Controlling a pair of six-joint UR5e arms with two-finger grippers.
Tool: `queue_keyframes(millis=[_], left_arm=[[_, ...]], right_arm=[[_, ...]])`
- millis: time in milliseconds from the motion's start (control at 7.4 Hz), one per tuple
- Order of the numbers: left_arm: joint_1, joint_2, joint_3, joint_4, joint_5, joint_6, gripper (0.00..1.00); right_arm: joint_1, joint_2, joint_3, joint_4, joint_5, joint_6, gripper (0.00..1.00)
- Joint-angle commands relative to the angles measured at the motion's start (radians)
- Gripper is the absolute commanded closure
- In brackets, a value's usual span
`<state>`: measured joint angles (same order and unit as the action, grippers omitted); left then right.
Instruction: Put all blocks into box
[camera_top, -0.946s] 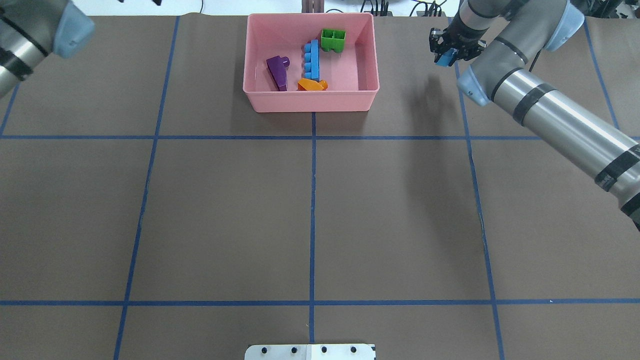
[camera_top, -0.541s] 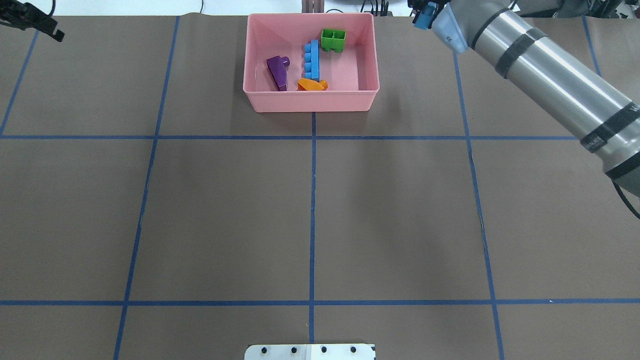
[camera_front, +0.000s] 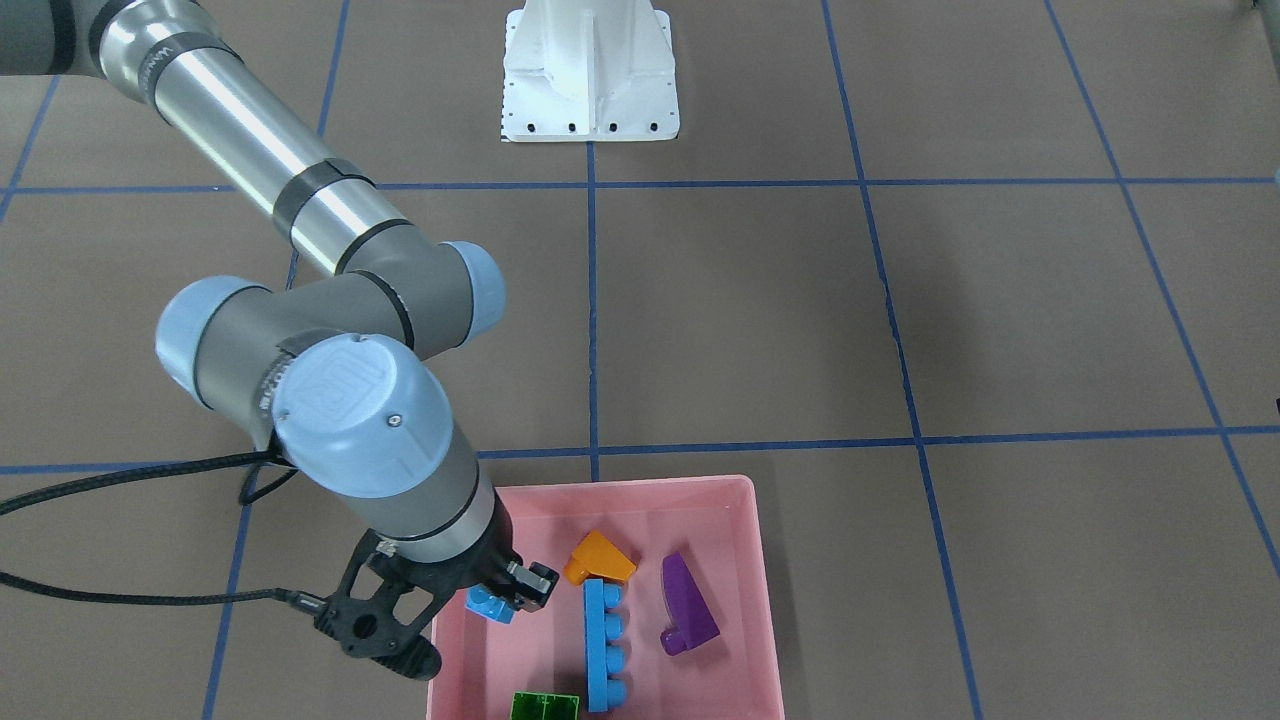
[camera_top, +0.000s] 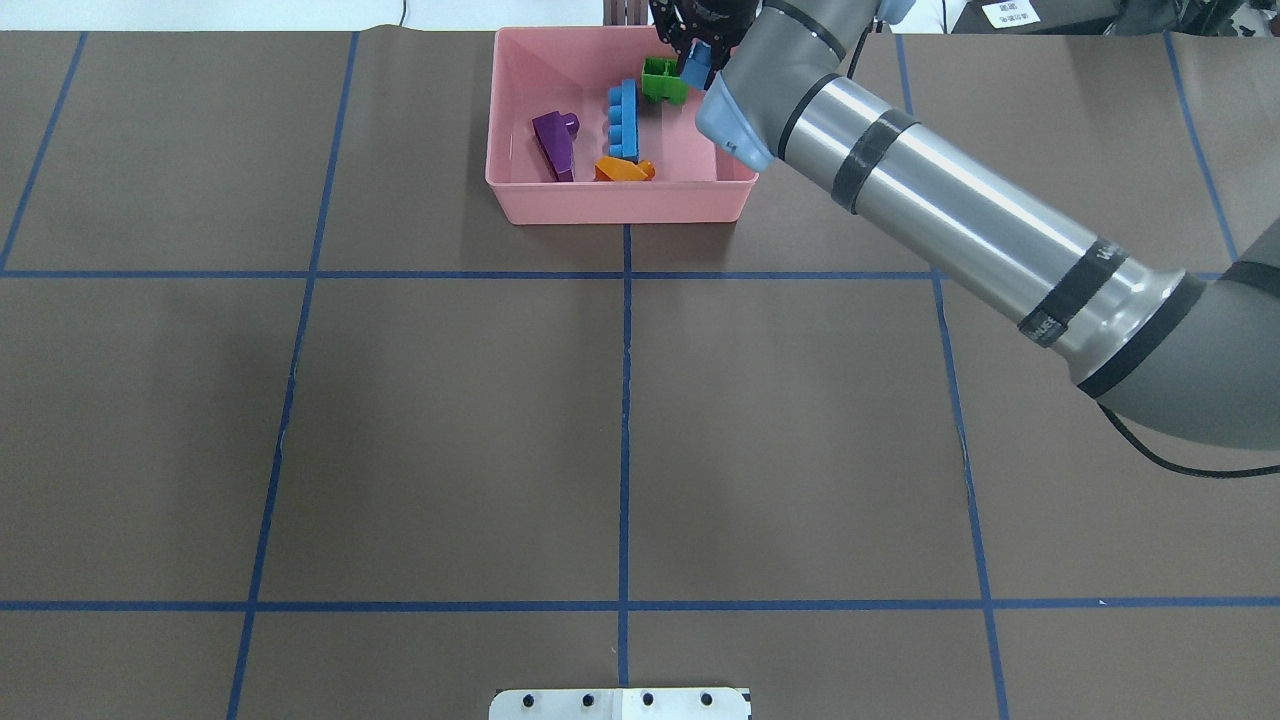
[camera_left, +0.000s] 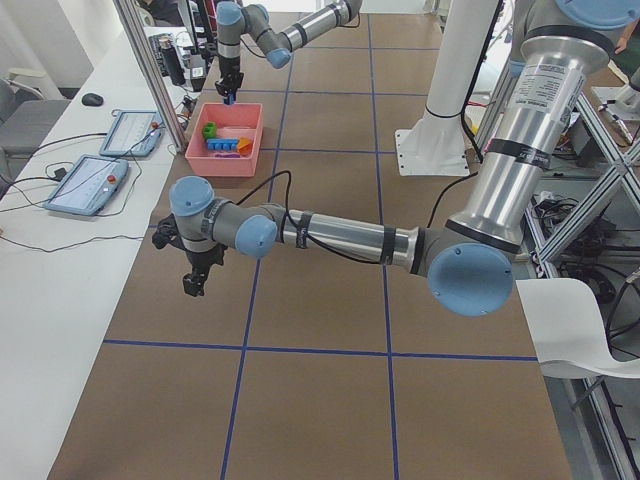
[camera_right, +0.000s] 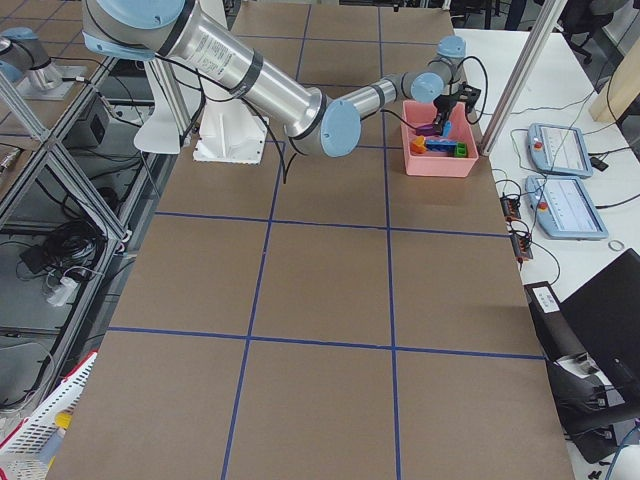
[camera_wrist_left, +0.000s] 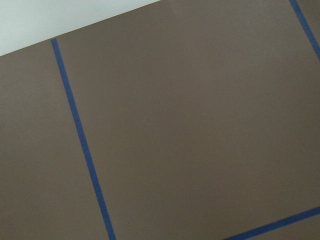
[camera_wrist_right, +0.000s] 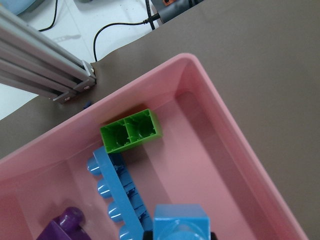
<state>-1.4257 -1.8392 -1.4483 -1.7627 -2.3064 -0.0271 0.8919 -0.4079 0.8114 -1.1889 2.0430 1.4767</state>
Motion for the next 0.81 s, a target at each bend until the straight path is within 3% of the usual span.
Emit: queue_keyframes(millis=[0,135,270,541,676], left_arm=[[0.004,0.154,-0.176,0.045,-0.007,0.004,0.00],[0.001,0.184,-0.205,0.046,-0.007,0.004,0.00],[0.004,0.210,-0.225,0.046,-0.010,0.004,0.00],[-0.001,0.212,-0.233,0.092,-0.042,0.003,0.00],[-0.002,0.210,-0.233,0.092,-0.042,0.003,0.00]], right_arm=[[-0.034,0.017,-0.054,0.075,-0.032,0.056,0.01],[-0.031,0.014,-0.041,0.075,-0.014,0.042,0.00],[-0.013,-0.003,0.030,0.055,0.064,0.036,0.00],[0.105,-0.171,0.324,-0.155,0.188,-0.078,0.00],[0.178,-0.338,0.511,-0.266,0.253,-0.258,0.00]])
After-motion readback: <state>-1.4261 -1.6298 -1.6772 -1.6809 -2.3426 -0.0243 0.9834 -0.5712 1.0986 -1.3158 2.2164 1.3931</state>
